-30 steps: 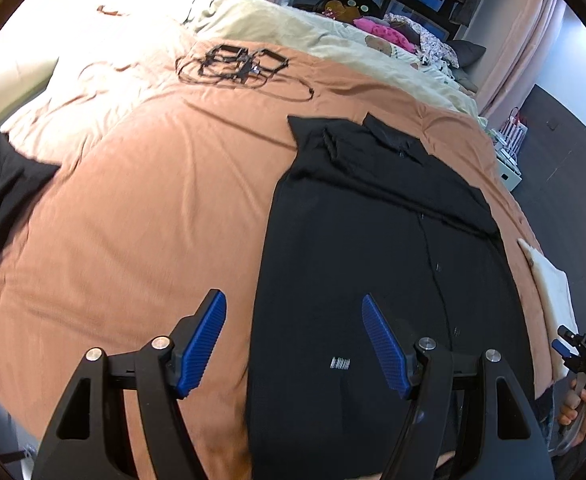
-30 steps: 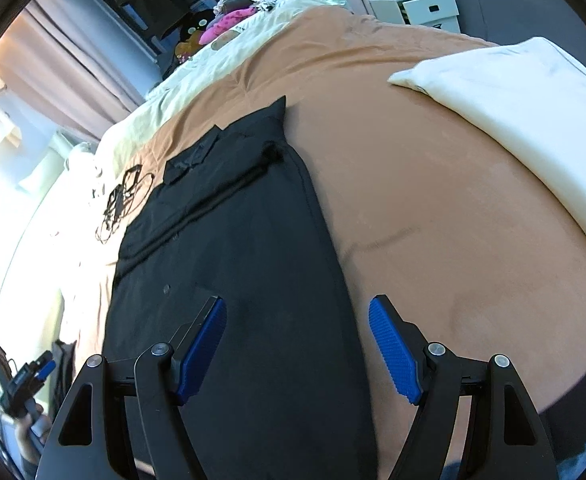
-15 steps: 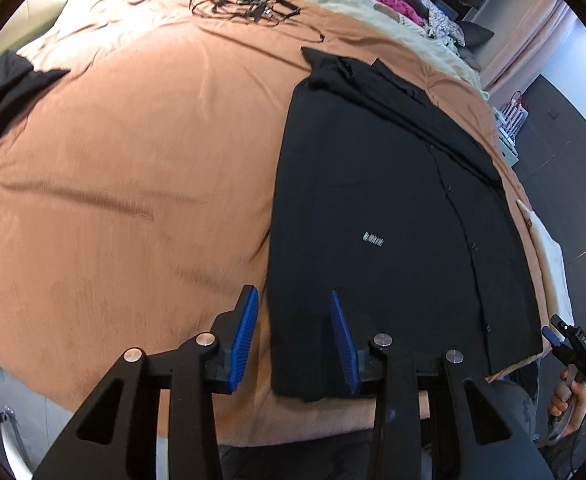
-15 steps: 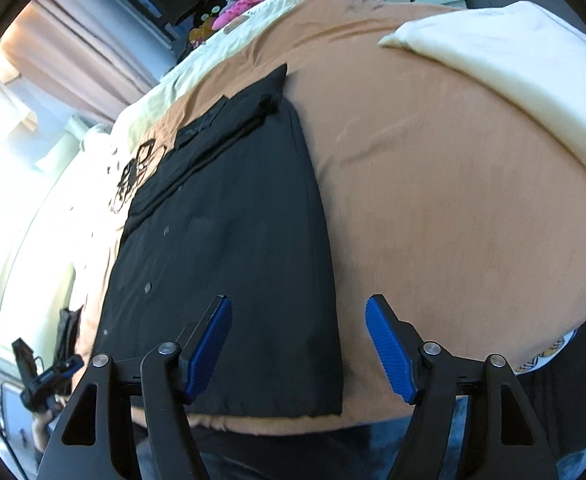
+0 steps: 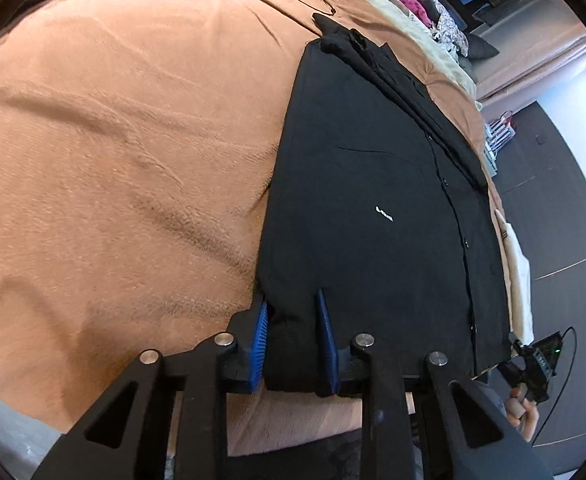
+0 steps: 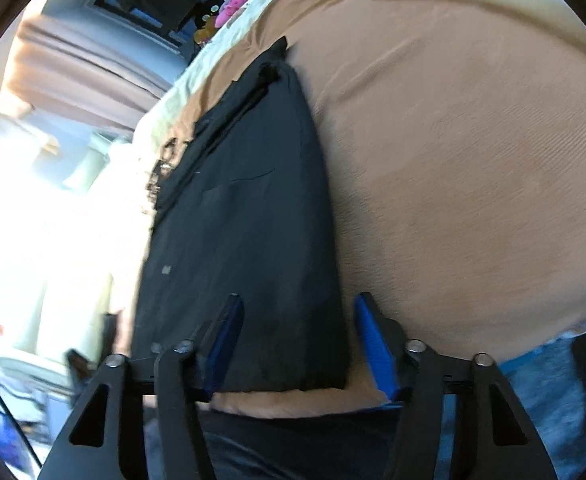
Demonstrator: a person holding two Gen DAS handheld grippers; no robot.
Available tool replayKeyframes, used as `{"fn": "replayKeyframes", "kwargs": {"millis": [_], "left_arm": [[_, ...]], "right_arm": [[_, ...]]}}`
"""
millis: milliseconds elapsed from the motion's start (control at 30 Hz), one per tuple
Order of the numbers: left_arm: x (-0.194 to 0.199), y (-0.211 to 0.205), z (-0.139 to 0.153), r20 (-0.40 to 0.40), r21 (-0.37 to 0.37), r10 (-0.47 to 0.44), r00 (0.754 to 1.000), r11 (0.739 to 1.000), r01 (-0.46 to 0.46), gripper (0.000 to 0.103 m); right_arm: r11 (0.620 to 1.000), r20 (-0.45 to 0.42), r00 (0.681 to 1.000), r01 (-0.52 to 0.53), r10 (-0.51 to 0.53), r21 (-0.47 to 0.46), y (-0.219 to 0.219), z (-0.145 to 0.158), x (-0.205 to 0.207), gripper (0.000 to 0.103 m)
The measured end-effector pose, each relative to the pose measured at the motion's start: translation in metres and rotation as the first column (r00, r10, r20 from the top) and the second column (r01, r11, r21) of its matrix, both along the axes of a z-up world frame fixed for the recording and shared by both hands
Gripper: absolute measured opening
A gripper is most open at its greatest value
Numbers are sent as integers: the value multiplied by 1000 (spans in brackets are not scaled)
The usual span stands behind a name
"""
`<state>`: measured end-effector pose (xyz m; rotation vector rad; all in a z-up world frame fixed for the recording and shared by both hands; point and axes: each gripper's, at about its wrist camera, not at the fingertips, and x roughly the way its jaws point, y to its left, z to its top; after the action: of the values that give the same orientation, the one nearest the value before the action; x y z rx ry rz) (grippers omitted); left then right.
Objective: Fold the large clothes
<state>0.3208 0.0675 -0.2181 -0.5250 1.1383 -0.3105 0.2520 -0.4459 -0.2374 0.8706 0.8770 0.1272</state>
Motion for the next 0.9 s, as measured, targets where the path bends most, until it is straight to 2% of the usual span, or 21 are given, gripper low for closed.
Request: {"fn": "replayKeyframes", "kwargs": {"millis": [67,100,200,300,433,633,900], "left_arm": [[-3,4,-2,-13,-42,24,1000,999,-25,24],[-5,4,-2,-15,-47,24,1000,999,-25,24],[-13,2,0,-14,-43,23,1000,999,-24,23],[-12,-1,5,-5,-30,38,999,999,-38,15],[-18,-4,28,51,-20,55,997,998,-54,13],[-34,2,64,103,-48,59,993,997,-55,12],[-76,26,114,208,-65,81,975,996,-69,12]], "right_arm": [[999,3,1000,8,-8,32,1,-6,2,47],[999,9,1000,13,-13,46,2,-8,2,40],[997,-4,1000,7,-7,83,6,-15,1,23],[995,21,1000,16,-18,96,6,-13,-2,15],[997,61,998,23,-28,73,11,4,-5,13],[998,167,986,11,-21,61,18,52,-15,12],[999,269,963,-33,23,33,37,111,-45,12]]}}
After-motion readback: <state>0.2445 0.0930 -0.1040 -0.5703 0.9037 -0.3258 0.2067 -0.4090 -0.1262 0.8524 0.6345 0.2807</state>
